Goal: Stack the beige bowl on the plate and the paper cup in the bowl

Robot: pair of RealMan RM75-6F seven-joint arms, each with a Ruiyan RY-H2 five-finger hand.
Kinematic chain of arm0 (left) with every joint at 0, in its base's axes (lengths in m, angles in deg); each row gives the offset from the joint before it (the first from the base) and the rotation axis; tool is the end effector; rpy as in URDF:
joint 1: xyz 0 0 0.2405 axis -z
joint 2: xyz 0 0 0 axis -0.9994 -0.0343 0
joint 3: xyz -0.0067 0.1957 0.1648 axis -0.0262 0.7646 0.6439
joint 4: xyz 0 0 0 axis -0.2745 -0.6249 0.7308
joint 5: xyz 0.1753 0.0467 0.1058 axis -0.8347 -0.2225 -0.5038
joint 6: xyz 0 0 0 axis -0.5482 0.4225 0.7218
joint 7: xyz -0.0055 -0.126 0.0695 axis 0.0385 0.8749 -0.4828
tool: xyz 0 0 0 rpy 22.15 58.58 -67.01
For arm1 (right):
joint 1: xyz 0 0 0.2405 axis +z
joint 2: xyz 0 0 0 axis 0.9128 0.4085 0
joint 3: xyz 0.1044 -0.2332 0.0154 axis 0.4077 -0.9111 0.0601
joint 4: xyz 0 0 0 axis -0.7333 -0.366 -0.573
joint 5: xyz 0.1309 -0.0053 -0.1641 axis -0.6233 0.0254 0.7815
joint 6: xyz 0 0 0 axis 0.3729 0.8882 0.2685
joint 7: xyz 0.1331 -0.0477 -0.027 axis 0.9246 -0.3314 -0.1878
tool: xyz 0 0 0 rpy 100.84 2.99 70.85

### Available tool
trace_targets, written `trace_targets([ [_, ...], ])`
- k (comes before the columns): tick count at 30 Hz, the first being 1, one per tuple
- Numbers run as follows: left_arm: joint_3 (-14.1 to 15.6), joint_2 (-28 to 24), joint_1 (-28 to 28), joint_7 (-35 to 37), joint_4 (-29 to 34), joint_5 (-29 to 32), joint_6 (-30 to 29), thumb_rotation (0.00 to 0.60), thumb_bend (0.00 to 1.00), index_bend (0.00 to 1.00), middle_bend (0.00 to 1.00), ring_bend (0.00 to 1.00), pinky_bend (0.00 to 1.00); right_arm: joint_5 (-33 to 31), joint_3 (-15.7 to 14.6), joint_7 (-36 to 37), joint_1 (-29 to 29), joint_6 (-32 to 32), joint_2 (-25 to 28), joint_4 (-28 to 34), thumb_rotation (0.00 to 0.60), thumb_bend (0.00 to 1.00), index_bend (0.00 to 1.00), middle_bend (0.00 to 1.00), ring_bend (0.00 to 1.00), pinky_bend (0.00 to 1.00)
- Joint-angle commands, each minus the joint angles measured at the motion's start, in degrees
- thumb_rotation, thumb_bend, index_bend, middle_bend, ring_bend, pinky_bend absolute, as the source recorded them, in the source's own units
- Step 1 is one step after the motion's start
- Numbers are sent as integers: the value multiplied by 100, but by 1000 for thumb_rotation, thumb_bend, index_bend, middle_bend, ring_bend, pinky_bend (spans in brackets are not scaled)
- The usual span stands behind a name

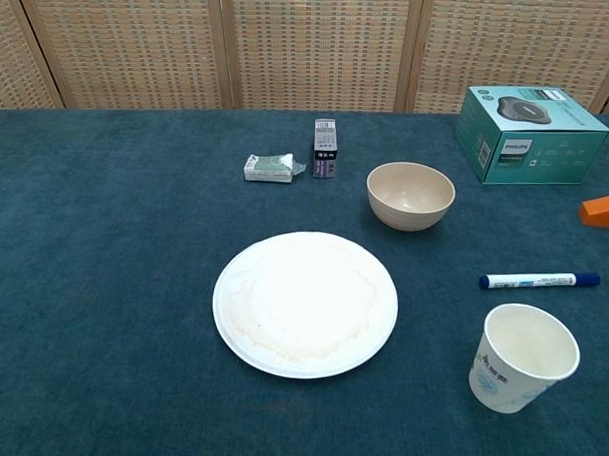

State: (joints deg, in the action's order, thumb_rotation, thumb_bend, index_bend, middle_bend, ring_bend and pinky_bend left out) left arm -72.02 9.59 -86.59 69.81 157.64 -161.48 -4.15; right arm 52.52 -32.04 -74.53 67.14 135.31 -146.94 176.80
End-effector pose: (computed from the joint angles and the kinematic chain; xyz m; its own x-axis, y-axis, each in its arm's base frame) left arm -0.2886 0.1476 0.1789 0.3893 -0.0496 0.9198 0.9111 -0.1261 -0.3924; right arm -0.2747 -0.1597 0.1782 0.3828 0.1044 0.9179 -0.9157 -0.0884 0.3920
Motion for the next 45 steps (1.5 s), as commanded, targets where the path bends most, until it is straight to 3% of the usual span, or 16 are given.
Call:
trace_targets([
  [1,5,-7,2,-7,8,11,25,600,0,0,0,0,0,4,5,-7,15,-17,9,8,600,0,0,0,0,0],
  [13,-23,31,55,-143,35,67,139,600,0,0,0,0,0,114,387,60,912,-932,-22,-396,600,0,0,0,0,0],
  [21,-105,130,186,-434,98,366,485,600,0,0,0,0,0,134,589,997,2498,-3129,51,-814,600,0,23,0,0,0],
  [25,-176,153,240,-520,148,540,597,600,0,0,0,0,0,36,674,1143,3133,-3841,-349,-1270,600,0,66,0,0,0],
  [33,-282,100,328,-418,193,838,796,600,0,0,0,0,0,-562,876,1001,3960,-4690,-1355,-2216,600,0,119,0,0,0],
  [45,-339,-14,349,-157,217,983,850,600,0,0,0,0,0,-1215,931,555,4434,-5136,-2314,-2847,600,23,270,0,0,0],
])
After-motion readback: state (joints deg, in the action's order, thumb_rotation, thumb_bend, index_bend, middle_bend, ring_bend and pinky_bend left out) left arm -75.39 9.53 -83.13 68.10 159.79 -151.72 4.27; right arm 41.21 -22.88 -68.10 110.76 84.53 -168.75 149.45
